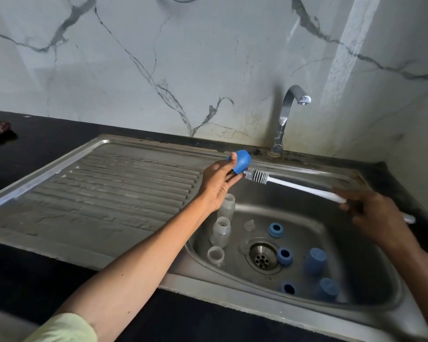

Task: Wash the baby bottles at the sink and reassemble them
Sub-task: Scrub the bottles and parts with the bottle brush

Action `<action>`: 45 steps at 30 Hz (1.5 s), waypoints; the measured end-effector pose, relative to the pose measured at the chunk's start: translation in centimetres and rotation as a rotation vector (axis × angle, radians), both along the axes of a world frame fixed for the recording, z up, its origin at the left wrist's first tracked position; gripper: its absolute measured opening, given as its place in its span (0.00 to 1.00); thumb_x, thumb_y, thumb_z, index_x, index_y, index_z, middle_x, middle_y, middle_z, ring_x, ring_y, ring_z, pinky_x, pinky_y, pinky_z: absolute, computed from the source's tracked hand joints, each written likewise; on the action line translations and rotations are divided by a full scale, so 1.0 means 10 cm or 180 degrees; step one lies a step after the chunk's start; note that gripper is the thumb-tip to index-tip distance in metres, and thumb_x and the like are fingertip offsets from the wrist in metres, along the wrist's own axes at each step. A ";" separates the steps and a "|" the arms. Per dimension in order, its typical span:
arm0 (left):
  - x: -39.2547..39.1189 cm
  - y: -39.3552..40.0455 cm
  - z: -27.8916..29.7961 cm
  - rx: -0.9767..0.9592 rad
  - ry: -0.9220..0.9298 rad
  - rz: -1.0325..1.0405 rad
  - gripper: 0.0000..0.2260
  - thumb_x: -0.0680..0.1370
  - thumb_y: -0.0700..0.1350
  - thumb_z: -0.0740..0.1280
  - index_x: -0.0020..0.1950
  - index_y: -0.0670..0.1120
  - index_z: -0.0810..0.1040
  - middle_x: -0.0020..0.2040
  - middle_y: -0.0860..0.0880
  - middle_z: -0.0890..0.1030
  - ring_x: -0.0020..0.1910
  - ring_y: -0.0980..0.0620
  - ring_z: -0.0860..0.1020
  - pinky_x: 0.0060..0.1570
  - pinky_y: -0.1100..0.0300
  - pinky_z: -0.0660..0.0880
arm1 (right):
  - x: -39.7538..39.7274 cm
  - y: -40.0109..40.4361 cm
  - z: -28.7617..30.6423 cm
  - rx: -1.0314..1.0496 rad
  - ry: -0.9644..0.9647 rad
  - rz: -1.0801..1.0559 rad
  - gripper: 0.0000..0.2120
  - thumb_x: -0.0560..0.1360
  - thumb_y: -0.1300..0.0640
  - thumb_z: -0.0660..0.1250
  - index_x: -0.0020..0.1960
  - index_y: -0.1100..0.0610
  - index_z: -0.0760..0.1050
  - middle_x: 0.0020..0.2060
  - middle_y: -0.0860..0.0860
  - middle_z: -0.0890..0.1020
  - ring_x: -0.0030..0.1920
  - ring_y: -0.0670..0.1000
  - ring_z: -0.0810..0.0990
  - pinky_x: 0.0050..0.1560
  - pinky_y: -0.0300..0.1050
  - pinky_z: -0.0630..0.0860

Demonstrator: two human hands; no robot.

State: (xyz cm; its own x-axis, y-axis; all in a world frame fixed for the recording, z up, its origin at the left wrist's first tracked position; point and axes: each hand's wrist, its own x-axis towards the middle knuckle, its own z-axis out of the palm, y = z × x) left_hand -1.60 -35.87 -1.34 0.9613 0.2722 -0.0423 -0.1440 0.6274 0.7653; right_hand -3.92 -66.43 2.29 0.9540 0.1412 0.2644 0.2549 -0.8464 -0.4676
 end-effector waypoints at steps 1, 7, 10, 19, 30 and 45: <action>0.00 0.00 0.00 0.0028 0.0036 -0.0004 0.19 0.72 0.49 0.73 0.57 0.39 0.77 0.61 0.38 0.81 0.52 0.48 0.84 0.49 0.57 0.82 | -0.01 0.00 0.00 -0.0018 -0.0027 0.0024 0.22 0.73 0.70 0.68 0.65 0.55 0.78 0.59 0.60 0.81 0.61 0.60 0.78 0.60 0.47 0.71; -0.02 0.00 0.01 -0.0498 0.0145 -0.0219 0.17 0.75 0.50 0.71 0.56 0.39 0.78 0.51 0.40 0.83 0.55 0.46 0.80 0.54 0.57 0.79 | -0.01 0.08 -0.01 0.0104 -0.0157 0.0035 0.22 0.73 0.72 0.68 0.64 0.57 0.78 0.59 0.60 0.81 0.61 0.59 0.78 0.63 0.45 0.68; -0.05 -0.05 0.05 -0.0519 0.0117 -0.0584 0.15 0.73 0.45 0.72 0.55 0.37 0.79 0.48 0.40 0.85 0.52 0.47 0.81 0.53 0.61 0.79 | -0.02 0.14 -0.03 0.0221 -0.0072 0.0020 0.22 0.75 0.69 0.68 0.67 0.55 0.75 0.62 0.59 0.80 0.63 0.57 0.77 0.63 0.44 0.67; -0.06 0.01 0.03 -0.0561 -0.0038 -0.0734 0.22 0.73 0.40 0.70 0.65 0.33 0.73 0.58 0.35 0.81 0.57 0.41 0.81 0.63 0.52 0.77 | -0.07 0.16 0.03 0.0184 0.0193 0.0010 0.20 0.76 0.65 0.68 0.67 0.54 0.75 0.59 0.59 0.81 0.59 0.57 0.78 0.57 0.44 0.69; -0.02 -0.08 -0.01 0.1030 -0.0206 -0.0654 0.08 0.80 0.34 0.64 0.58 0.36 0.78 0.51 0.44 0.83 0.54 0.48 0.80 0.63 0.57 0.75 | -0.07 0.25 -0.01 0.0207 0.0311 0.0114 0.20 0.78 0.63 0.66 0.69 0.54 0.73 0.54 0.56 0.80 0.51 0.52 0.76 0.51 0.41 0.67; 0.04 -0.07 -0.04 0.1820 -0.0303 -0.0036 0.18 0.75 0.32 0.71 0.65 0.36 0.77 0.54 0.45 0.84 0.49 0.56 0.82 0.54 0.65 0.76 | 0.06 -0.06 0.05 0.0195 0.0414 0.0015 0.18 0.77 0.62 0.68 0.66 0.54 0.77 0.58 0.57 0.81 0.58 0.55 0.78 0.57 0.46 0.70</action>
State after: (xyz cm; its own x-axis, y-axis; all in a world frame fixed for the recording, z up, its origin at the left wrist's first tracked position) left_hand -1.16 -36.59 -1.72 0.9567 0.2161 0.1952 -0.2244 0.1200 0.9671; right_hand -3.29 -67.07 2.75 0.9802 0.1331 0.1468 0.1926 -0.8143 -0.5476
